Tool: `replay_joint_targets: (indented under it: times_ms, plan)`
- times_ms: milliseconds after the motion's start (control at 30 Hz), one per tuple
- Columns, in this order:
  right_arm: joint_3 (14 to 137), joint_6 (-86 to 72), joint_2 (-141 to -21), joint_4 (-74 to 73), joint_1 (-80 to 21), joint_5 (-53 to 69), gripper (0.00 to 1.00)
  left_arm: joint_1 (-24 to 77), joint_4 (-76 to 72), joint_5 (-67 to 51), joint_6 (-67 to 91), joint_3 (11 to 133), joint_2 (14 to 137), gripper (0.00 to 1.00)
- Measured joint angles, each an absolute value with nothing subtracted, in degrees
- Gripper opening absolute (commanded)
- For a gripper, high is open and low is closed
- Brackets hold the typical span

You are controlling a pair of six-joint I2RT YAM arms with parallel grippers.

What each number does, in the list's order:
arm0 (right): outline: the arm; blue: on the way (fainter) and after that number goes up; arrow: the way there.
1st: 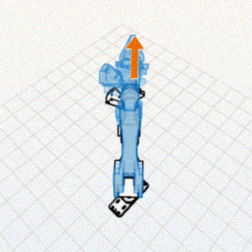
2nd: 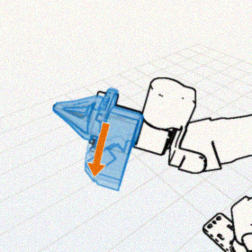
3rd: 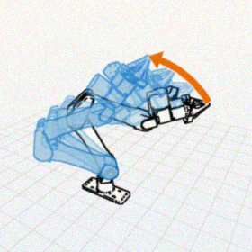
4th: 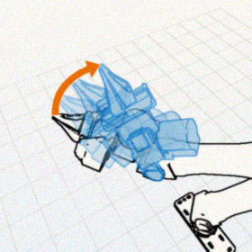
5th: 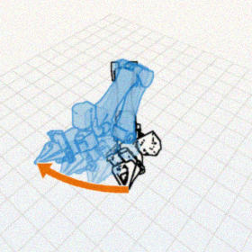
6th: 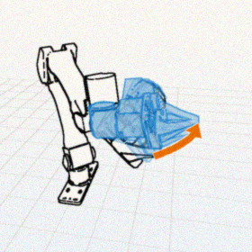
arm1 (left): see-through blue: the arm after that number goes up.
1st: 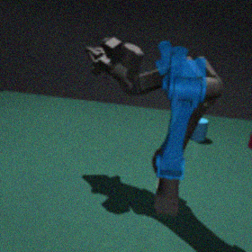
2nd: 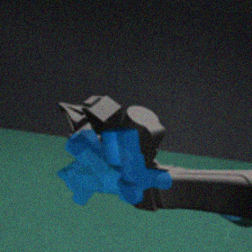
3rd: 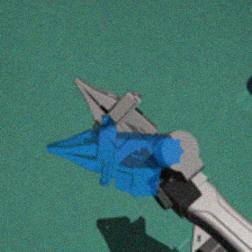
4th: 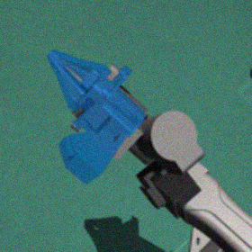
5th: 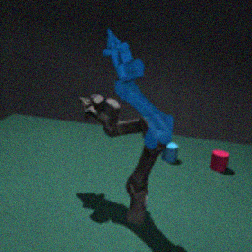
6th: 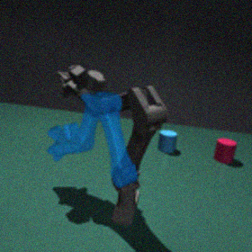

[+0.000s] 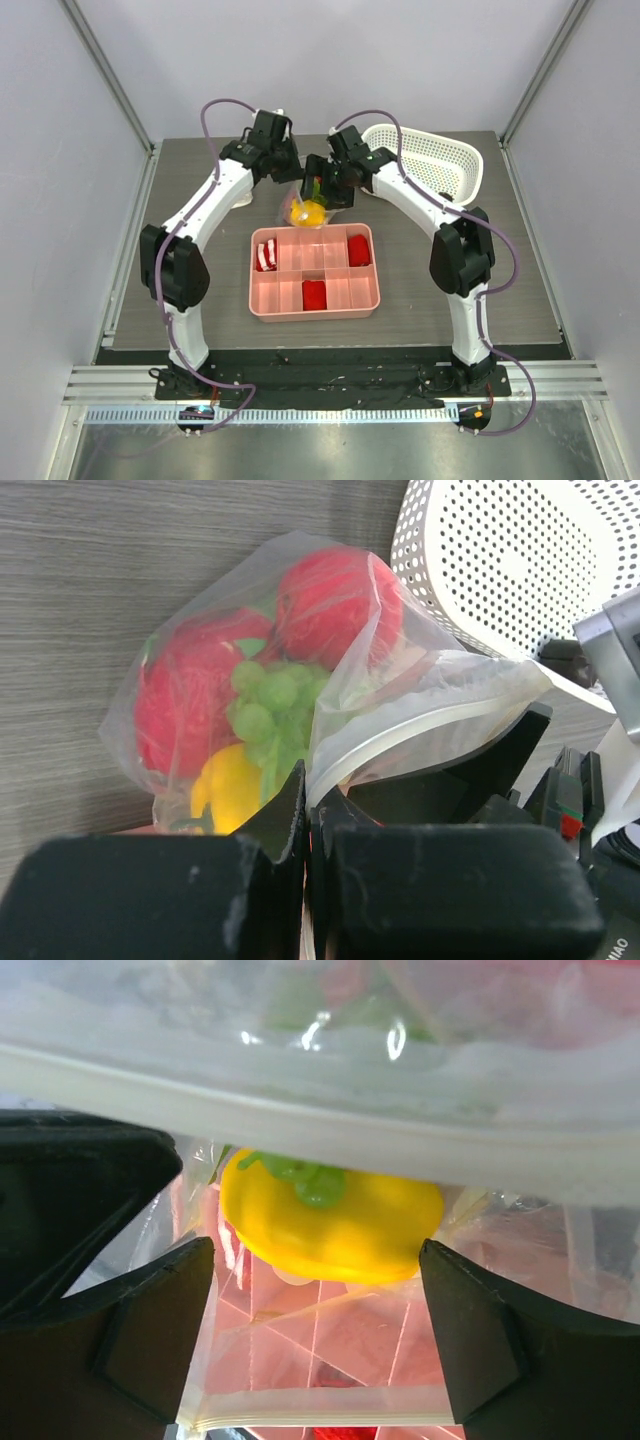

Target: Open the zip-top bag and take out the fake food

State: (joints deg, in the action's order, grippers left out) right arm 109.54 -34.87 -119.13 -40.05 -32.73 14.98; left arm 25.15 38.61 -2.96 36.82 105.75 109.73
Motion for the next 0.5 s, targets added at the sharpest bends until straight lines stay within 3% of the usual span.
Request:
replay_joint_targets:
  times_ms: [500]
  plan:
    - [109.60, -33.15, -121.45, -37.10, -35.11, 11.88, 0.99, 22.79, 36.38, -1.56, 35.33, 101.67, 109.38, 0.00]
